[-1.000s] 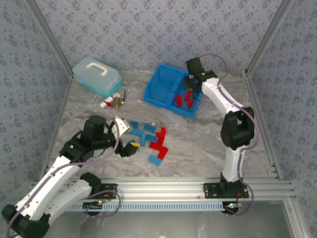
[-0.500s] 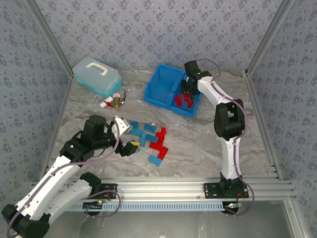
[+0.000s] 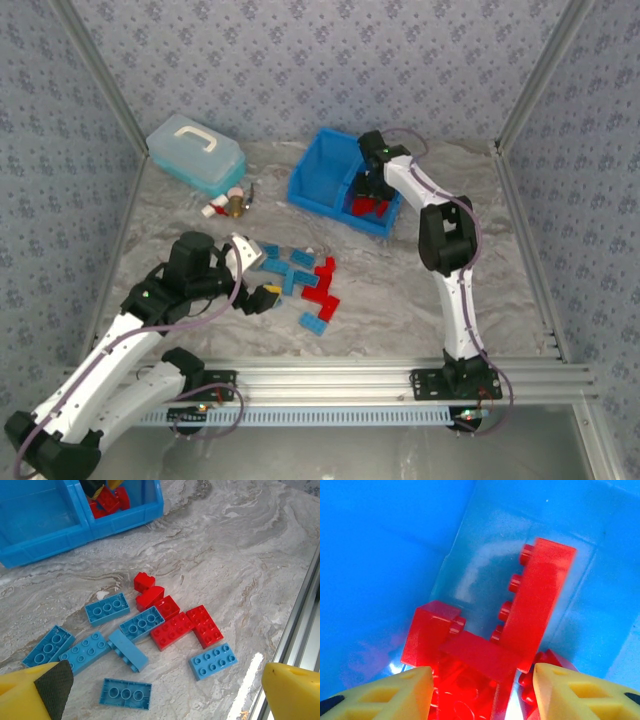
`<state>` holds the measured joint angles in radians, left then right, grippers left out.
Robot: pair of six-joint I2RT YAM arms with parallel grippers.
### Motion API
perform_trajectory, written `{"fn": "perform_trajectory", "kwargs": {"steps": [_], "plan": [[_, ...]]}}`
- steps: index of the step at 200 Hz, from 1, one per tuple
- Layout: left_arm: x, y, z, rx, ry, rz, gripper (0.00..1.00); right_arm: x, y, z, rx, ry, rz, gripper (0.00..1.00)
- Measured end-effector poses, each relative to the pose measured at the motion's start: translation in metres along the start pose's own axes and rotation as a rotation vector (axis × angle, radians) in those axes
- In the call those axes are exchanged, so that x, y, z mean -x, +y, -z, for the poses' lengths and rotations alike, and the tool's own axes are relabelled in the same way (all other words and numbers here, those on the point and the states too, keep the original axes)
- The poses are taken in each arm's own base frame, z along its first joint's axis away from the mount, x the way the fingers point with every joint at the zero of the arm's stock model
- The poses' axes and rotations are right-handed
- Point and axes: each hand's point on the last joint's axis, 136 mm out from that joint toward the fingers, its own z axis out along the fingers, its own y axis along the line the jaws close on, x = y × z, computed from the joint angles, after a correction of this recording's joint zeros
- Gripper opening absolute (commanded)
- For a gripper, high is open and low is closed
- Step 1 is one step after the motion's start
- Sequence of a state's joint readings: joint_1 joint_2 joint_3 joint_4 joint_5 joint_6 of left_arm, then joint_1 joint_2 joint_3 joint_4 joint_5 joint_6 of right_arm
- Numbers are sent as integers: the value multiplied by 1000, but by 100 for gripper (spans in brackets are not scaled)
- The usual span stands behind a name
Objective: Sort the legos into containers by color
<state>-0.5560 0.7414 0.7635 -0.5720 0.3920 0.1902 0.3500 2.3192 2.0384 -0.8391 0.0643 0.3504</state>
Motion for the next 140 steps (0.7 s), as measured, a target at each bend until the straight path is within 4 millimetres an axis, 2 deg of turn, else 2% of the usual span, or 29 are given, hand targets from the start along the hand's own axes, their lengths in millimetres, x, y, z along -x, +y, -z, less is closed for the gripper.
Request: {"fn": "perform_trajectory", "kwargs": {"steps": [25,45,65,87,103,117,128,140], "plan": [[0,0,0,0,0,0,99,-1,1,3,-7,2,6,55],[0,0,0,0,0,0,99,1,4,16,-6,-16,12,55],[0,0,0,0,0,0,99,9,8,52,11,-77,23,56],[0,0,0,0,0,0,99,11,17,115,52,-183,40,57],[0,0,0,0,0,0,99,-2,27,162,88,-263,66,57],[0,0,0,0,0,0,99,-21,41,191,128,-311,95,58],[0,0,0,0,0,0,99,-41,53,202,160,-324,118,58],[0,0,0,0,0,0,99,-63,66,201,184,-309,143,58]]}}
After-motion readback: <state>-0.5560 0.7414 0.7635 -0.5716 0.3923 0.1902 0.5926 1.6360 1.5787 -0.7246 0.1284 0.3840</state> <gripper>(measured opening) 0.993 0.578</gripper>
